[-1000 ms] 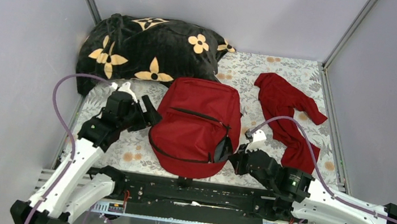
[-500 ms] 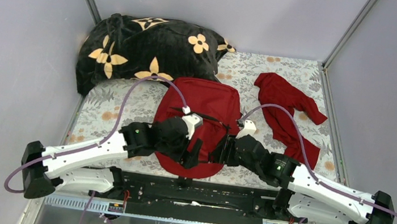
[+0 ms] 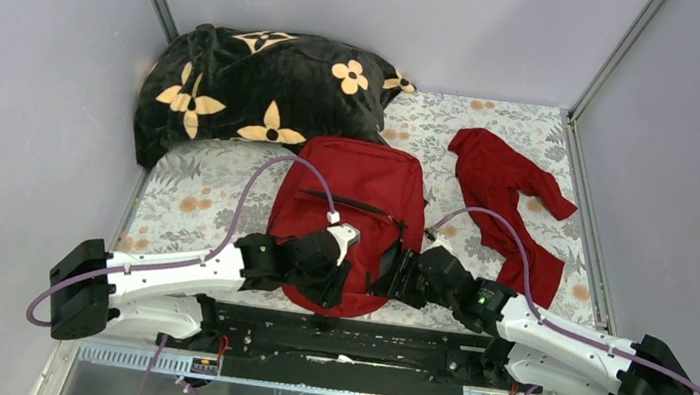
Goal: Pack the student bag
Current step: Zip the student bag at the center of the board.
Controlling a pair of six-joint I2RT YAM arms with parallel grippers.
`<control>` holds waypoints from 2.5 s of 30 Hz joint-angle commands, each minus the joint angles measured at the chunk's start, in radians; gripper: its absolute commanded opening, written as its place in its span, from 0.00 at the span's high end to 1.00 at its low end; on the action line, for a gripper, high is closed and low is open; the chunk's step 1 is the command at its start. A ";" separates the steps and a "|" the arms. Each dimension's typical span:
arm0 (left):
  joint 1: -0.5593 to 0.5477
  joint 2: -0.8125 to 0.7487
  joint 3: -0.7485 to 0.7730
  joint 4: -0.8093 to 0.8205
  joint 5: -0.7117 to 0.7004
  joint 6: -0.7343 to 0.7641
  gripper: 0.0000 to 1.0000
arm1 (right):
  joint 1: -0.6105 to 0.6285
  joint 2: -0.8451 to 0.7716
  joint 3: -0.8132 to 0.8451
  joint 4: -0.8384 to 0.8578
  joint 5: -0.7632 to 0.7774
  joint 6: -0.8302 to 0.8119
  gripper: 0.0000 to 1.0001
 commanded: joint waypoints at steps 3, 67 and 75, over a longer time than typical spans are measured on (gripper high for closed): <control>-0.012 0.037 -0.007 0.098 -0.010 -0.013 0.73 | -0.005 -0.001 0.008 0.096 -0.033 0.023 0.46; -0.012 -0.115 0.024 -0.032 -0.021 -0.037 1.00 | 0.004 0.138 0.236 -0.259 0.426 -0.271 1.00; -0.012 -0.235 0.030 -0.115 -0.018 -0.059 1.00 | -0.109 0.193 0.315 -0.226 0.496 -0.408 1.00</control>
